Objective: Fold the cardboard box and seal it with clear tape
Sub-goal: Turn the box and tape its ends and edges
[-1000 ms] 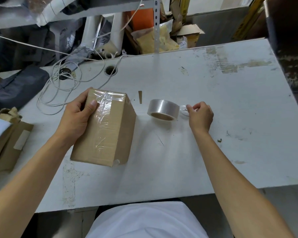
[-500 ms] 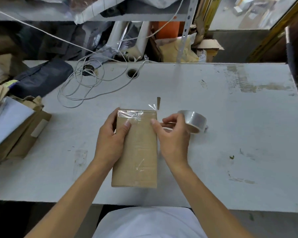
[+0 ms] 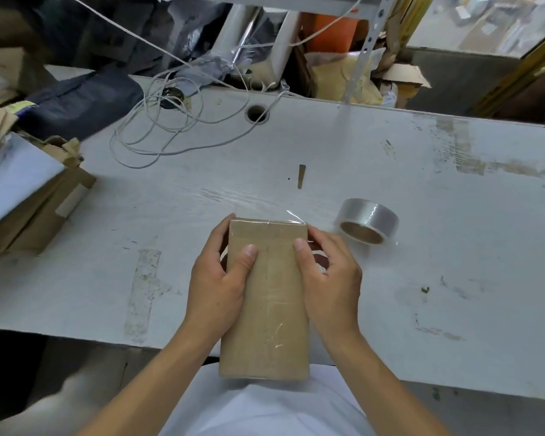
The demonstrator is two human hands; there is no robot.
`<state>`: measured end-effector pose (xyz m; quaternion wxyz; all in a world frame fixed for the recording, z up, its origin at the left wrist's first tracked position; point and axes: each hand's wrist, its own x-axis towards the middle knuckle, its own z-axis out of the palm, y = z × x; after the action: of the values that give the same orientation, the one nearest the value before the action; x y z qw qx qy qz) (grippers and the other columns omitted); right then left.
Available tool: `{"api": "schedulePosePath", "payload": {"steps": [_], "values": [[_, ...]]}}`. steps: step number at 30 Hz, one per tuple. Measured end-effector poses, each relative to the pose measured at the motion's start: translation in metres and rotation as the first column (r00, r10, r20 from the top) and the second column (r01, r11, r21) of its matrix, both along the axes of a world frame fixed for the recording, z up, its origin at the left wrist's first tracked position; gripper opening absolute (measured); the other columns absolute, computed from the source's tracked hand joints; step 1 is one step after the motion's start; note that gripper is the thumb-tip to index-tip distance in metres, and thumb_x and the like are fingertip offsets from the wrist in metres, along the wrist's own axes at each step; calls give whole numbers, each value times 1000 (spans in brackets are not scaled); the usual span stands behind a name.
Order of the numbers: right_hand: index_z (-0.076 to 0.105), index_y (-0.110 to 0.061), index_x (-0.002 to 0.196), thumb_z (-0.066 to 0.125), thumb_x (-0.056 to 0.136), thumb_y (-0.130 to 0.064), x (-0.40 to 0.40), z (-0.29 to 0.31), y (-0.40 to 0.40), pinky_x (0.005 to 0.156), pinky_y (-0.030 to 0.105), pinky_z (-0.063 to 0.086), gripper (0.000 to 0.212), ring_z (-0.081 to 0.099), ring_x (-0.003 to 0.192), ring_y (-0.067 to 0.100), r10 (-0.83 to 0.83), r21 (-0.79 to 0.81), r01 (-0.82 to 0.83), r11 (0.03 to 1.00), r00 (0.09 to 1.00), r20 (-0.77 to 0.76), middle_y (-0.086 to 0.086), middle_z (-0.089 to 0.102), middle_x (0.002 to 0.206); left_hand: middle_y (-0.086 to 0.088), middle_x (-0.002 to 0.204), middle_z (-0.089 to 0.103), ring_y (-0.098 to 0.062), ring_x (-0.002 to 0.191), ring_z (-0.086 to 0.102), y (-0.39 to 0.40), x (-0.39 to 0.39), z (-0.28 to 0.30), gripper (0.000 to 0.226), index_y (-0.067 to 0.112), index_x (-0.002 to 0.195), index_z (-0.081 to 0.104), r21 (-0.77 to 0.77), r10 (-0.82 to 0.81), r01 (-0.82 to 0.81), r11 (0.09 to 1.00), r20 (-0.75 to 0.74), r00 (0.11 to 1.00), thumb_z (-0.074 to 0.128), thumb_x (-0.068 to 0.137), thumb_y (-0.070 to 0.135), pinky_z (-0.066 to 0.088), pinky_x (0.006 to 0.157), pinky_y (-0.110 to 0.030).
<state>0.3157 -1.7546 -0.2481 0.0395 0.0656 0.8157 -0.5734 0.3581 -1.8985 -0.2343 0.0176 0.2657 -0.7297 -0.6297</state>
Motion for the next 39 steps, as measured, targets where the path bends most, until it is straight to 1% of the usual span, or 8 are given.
{"api": "schedulePosePath", "payload": {"steps": [6, 14, 18, 22, 26, 29, 34, 39], "values": [[66, -20, 125, 61, 97, -21, 8, -4, 13, 85, 13, 50, 28, 62, 106, 1, 112, -49, -111, 993, 993, 37, -11, 61, 118, 12, 125, 66, -6, 119, 62, -4, 11, -7, 50, 24, 132, 55, 114, -22, 27, 993, -45, 999, 70, 85, 24, 53, 90, -20], [68, -27, 110, 60, 84, -29, -4, -17, 26, 91, 53, 53, 27, 65, 108, 26, 210, -248, -188, 950, 976, 64, -2, 67, 113, 7, 140, 59, -13, 129, 56, -19, 3, -20, 59, 15, 126, 58, 226, -99, 113, 967, -72, 993, 76, 71, 30, 49, 105, -38], [68, -14, 113, 58, 83, -25, -11, -17, 32, 92, 44, 52, 33, 64, 108, 27, 294, -300, -253, 920, 950, 101, 1, 69, 110, 1, 128, 66, -20, 117, 62, -15, 4, -21, 57, 14, 125, 61, 272, -85, 94, 958, -44, 995, 75, 71, 27, 54, 95, -42], [68, -9, 113, 55, 81, -23, -15, -16, 33, 89, 29, 48, 37, 63, 106, 23, 357, -307, -307, 901, 927, 119, -3, 69, 109, -2, 111, 69, -21, 103, 65, -14, 4, -21, 54, 14, 120, 65, 274, -77, 78, 959, -16, 997, 74, 69, 29, 53, 86, -35], [69, -16, 114, 53, 80, -24, -18, -17, 32, 92, 32, 48, 38, 61, 111, 26, 395, -317, -332, 888, 905, 159, -3, 67, 113, 2, 110, 73, -14, 110, 67, -17, -5, -23, 41, 12, 104, 68, 239, -30, 33, 970, -15, 999, 75, 69, 31, 52, 91, -25], [69, -22, 110, 54, 78, -24, -21, -13, 27, 90, 32, 48, 35, 60, 110, 25, 391, -323, -318, 892, 900, 193, -5, 65, 110, -2, 100, 73, -19, 113, 67, -19, -15, -26, 29, 12, 89, 67, 263, -20, 28, 964, -34, 999, 79, 65, 25, 52, 92, -26], [71, -31, 87, 77, 68, -33, -21, -6, 16, 86, 31, 49, 20, 64, 100, 17, 283, -319, -183, 930, 910, 304, -6, 68, 98, 3, 86, 69, -21, 98, 70, -20, -21, -29, 21, 15, 73, 63, 326, -13, 28, 945, -50, 999, 82, 63, 18, 55, 90, -34], [72, -31, 78, 79, 68, -32, -25, -3, 11, 83, 29, 49, 12, 65, 91, 18, 238, -276, -159, 948, 929, 283, -5, 68, 88, 4, 80, 66, -17, 84, 65, -17, -24, -32, 18, 20, 67, 63, 375, 48, -42, 926, -9, 999, 80, 63, 17, 53, 82, -29]]}}
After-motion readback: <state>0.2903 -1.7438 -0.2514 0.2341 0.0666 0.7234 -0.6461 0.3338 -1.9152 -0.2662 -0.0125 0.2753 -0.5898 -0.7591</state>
